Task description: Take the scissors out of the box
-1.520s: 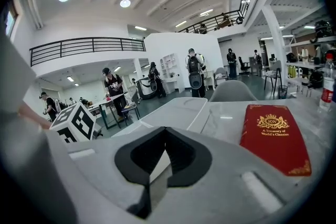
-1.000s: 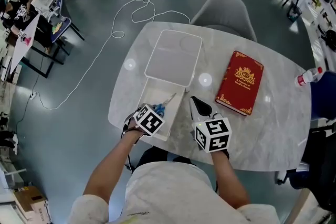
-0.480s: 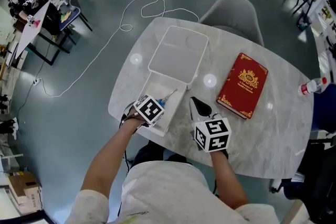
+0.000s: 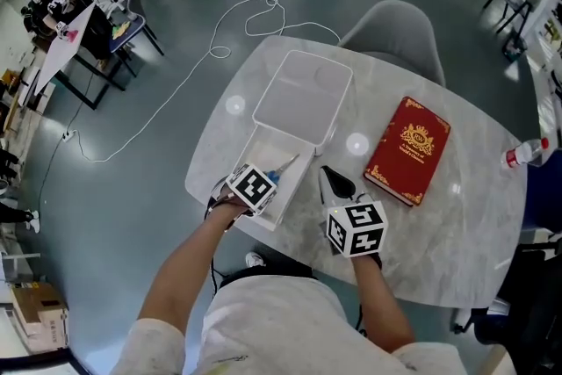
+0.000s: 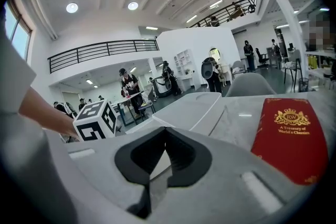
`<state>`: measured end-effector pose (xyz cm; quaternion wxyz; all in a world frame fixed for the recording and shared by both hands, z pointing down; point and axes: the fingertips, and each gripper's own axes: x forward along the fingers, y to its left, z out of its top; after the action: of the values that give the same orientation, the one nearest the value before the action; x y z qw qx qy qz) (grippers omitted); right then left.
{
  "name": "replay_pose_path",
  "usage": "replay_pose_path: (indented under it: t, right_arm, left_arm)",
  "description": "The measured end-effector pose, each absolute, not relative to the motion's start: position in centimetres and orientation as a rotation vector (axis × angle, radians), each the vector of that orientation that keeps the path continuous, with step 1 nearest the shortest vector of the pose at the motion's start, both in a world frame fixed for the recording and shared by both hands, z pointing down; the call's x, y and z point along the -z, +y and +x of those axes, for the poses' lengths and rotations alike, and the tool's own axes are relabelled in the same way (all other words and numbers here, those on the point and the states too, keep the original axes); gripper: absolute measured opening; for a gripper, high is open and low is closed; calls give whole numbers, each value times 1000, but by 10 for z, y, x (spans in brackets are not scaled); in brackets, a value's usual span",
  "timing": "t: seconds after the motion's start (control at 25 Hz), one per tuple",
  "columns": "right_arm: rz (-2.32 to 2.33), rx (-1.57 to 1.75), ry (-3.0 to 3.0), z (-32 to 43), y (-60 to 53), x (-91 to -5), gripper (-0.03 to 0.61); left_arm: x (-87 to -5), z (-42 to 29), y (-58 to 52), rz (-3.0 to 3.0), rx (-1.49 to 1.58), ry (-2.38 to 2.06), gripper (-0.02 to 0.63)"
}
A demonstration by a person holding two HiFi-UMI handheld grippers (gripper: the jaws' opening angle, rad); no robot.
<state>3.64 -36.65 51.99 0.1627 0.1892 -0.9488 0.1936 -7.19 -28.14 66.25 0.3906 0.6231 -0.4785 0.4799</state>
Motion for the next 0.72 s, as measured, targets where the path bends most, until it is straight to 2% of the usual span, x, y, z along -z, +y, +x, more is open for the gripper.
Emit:
replay_pose_path:
  t: [0.72]
  right_arm:
    - [628, -471, -2706, 30, -328, -495, 5]
  left_arm:
    - [-609, -76, -278, 1756, -1165, -1434, 80]
